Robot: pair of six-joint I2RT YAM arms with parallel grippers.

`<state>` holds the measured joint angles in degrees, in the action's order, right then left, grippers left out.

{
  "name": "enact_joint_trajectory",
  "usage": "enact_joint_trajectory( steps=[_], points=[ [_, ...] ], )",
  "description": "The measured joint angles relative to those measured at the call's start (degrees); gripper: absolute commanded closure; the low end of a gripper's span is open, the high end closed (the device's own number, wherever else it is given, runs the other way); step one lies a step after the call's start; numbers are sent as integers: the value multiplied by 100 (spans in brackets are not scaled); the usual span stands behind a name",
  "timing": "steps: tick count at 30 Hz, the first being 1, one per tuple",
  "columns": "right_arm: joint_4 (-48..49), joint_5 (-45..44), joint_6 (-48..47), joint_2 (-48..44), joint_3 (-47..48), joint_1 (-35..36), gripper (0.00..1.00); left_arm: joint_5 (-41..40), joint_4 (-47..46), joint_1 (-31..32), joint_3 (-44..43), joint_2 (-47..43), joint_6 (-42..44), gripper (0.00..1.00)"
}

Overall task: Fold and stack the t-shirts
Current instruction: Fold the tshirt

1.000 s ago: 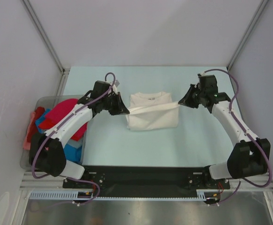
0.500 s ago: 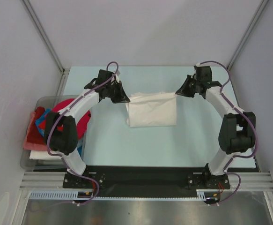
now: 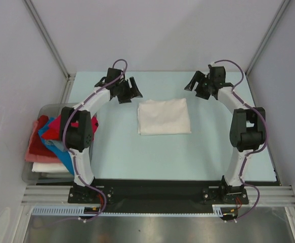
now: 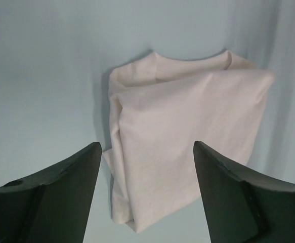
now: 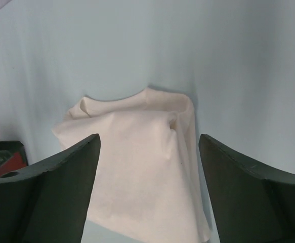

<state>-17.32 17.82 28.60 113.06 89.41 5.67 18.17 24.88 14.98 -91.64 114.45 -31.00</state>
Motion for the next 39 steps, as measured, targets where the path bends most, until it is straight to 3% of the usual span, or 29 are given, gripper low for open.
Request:
enact_joint_trajectory(
  steps=[4,9,15,19,27,32,39],
  points=[
    [452,-42,-50,-448,-621,11,48,-166,-177,57,195,-262,7,33],
    [841,348,-13,-1316,-1827,201,76,-125,-492,511,1182,-1023,-63,49],
    [1318,1165,35,-1392,-2588,586,88,153,-1075,1255,2247,-1478,-332,55],
    [1945,1757,216,-1250,-3156,730,97,330,-1445,1375,2699,-1464,-501,60],
    [2800,2900,704,-151,-3781,-177,100,643,-2199,909,3550,-883,-813,71],
    [2761,2640,688,-326,-3814,-485,99,680,-2610,737,3838,-1014,-940,65],
    [2428,1904,540,-1141,-3633,-466,95,-221,-2057,654,3729,-1679,-778,59]
  ],
)
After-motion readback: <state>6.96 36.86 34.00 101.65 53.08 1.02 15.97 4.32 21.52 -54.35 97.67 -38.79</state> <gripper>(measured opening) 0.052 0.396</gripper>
